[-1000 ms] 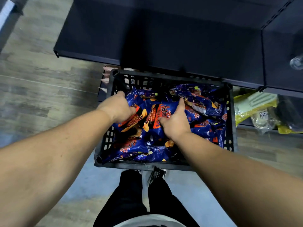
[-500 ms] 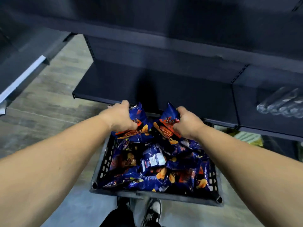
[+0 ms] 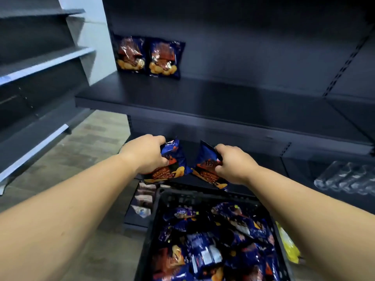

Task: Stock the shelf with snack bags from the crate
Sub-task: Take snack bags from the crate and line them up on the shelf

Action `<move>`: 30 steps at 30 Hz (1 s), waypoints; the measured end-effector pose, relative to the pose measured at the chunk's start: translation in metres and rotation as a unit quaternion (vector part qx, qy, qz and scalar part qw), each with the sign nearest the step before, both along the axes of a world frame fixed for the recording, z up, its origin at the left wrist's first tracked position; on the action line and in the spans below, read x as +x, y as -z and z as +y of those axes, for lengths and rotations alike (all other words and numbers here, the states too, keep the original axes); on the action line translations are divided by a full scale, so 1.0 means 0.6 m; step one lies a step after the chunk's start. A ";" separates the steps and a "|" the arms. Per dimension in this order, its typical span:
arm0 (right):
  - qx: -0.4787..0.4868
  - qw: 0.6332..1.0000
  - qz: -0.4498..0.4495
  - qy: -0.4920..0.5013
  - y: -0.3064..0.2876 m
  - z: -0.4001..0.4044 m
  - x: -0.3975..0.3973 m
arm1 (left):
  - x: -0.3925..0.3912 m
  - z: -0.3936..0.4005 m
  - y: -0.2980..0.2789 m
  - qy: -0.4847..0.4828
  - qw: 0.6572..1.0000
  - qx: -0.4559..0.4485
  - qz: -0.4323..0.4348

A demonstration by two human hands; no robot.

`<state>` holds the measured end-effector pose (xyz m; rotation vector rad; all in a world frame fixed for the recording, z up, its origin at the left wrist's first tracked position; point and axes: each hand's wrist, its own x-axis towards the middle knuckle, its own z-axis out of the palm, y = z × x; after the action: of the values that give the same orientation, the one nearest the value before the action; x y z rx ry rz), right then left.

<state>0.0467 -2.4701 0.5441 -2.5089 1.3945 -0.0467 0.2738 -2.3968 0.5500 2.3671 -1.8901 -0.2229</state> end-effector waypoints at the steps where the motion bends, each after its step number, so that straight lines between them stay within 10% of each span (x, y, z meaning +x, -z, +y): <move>1: -0.009 1.000 -0.002 -0.004 -0.013 0.002 0.022 | 0.021 0.004 -0.015 0.004 1.000 -0.008 -0.010; 30: -0.211 0.976 0.002 0.054 -0.274 -0.112 0.302 | 0.318 -0.144 -0.286 0.004 0.984 -0.104 -0.143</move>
<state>0.2281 -2.5376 0.7086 -2.7549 1.6701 -0.4000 0.4646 -2.4832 0.7214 2.3510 -1.9253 0.3156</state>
